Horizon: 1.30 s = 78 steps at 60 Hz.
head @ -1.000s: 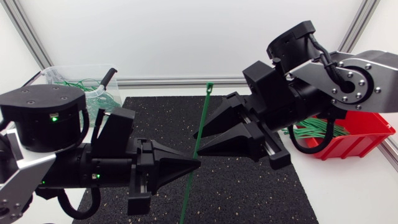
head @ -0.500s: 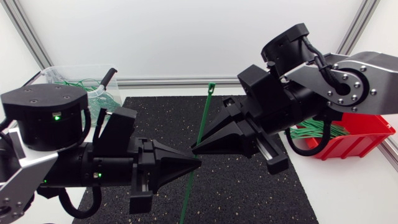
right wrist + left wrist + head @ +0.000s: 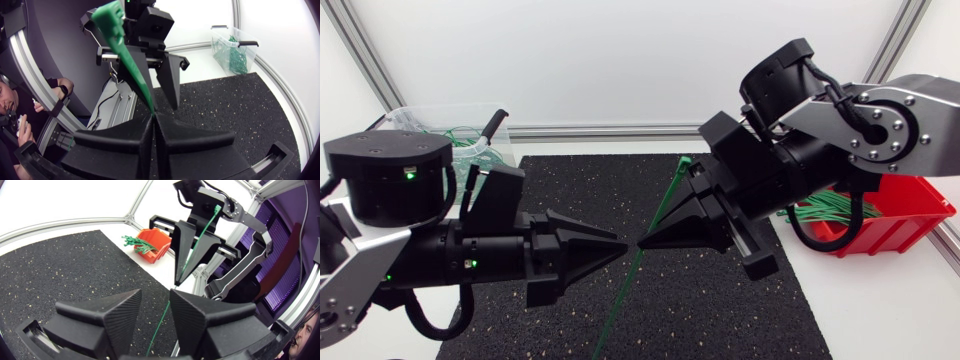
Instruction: Take a green cable tie from the red box, thread the tail through the head to close it, then place it in the transparent bin on the left.
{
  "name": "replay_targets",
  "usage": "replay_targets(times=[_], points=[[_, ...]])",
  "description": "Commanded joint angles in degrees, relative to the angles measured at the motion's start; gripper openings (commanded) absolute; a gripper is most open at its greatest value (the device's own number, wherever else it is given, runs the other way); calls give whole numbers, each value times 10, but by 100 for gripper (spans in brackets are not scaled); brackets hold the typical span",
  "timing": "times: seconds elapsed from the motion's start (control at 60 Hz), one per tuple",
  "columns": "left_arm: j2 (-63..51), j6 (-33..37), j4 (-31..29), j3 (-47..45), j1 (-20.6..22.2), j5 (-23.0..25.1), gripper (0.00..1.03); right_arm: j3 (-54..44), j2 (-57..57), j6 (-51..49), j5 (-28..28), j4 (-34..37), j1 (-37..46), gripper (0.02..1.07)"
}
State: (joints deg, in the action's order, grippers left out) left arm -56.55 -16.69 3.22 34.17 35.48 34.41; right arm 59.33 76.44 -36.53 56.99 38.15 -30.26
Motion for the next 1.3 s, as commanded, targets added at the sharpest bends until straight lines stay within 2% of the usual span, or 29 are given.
replay_targets(times=[0.0, 0.1, 0.183, 0.217, 0.4, 0.517, 0.817, 1.117, 1.283], points=[[8, 3, -3, 11, -25, 0, 69, 20, 18, -13, -12, 28, 0, 8], [10, 2, -12, 19, -52, 4, 81, 22, 27, -16, -39, 52, -5, 8], [8, 3, -22, 29, -66, 5, 96, 27, 45, -33, -47, 86, -9, 8], [7, 3, -24, 32, -68, 13, 98, 29, 53, -34, -49, 94, -11, 8], [-11, 3, -16, 39, -75, 83, 98, 48, 104, -54, -54, 146, -24, 8], [-26, 3, -5, 42, -73, 101, 97, 60, 136, -64, -54, 169, -33, 8], [-80, 12, 17, 52, -46, 105, 97, 87, 185, -101, -43, 214, -45, 8], [-128, 10, 49, 74, -34, 105, 96, 89, 199, -118, -33, 218, -44, 8], [-125, 10, 63, 69, -31, 105, 89, 89, 197, -121, -28, 219, -38, 8]])
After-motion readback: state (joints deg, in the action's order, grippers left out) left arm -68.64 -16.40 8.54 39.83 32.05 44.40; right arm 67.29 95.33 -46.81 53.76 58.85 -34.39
